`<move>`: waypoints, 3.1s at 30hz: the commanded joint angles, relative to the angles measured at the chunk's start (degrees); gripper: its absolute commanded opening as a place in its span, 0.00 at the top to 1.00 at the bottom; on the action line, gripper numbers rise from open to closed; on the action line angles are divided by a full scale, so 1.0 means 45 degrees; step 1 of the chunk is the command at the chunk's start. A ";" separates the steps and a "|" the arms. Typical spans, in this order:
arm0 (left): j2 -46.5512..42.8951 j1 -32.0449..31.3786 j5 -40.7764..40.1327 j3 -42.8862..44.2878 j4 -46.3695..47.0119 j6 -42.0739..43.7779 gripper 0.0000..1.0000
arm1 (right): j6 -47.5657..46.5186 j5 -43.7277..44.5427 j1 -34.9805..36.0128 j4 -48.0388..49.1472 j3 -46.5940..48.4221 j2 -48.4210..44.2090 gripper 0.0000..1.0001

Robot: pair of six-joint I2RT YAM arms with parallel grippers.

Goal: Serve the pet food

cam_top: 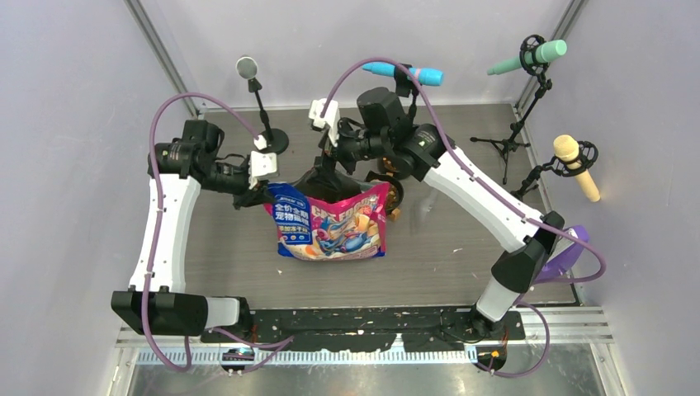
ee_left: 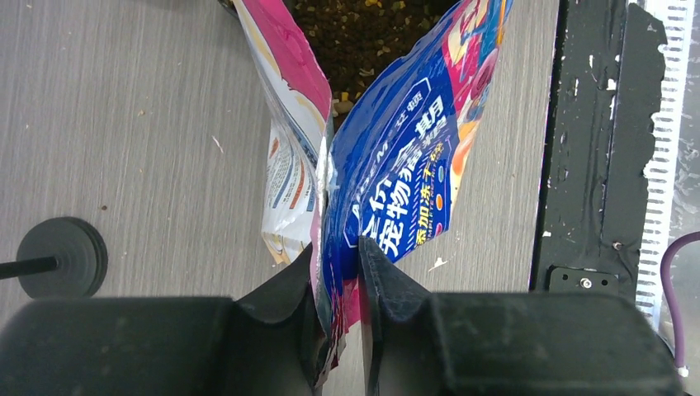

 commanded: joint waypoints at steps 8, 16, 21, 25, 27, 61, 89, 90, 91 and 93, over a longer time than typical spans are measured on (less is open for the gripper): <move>-0.0210 -0.0109 0.1768 0.0361 -0.0021 0.0271 0.79 | -0.0403 -0.2388 0.0256 -0.1575 0.2347 -0.0397 0.01; -0.0306 -0.0399 0.1844 0.0055 0.0808 -0.0044 0.60 | -0.2014 0.0530 0.1411 -0.2021 0.0894 -0.0699 0.05; -0.0047 -0.0641 0.1727 0.0067 0.0961 -0.0180 0.57 | -0.2228 0.1605 0.1430 -0.1954 0.0533 -0.0695 0.05; 0.0236 -0.0707 0.1569 0.0290 0.0314 0.0091 0.75 | -0.2595 0.1812 0.1446 -0.2126 0.0274 -0.0713 0.04; 0.0321 -0.0708 0.1478 0.0395 -0.0066 0.0327 0.82 | -0.2828 0.1610 0.1476 -0.2302 0.0169 -0.0762 0.02; 0.0589 0.0072 0.0825 0.2374 -0.3403 0.3083 1.00 | -0.4067 0.1391 0.0618 -0.2151 -0.1073 -0.2612 0.24; -0.0440 0.0073 0.0421 0.1470 -0.2462 0.2431 1.00 | -0.4660 0.4437 0.1891 -0.2200 -0.0016 0.0014 0.15; -0.0475 0.0074 0.0401 0.1442 -0.2416 0.2393 1.00 | -0.4953 0.4872 0.1914 -0.2620 0.0032 -0.0061 0.23; -0.0489 0.0074 0.0391 0.1423 -0.2364 0.2364 1.00 | -0.5102 0.5471 0.1946 -0.2736 -0.0084 -0.0168 0.26; -0.0494 0.0071 0.0379 0.1434 -0.2329 0.2340 1.00 | -0.5589 0.5817 0.1970 -0.2609 -0.1003 -0.0689 0.34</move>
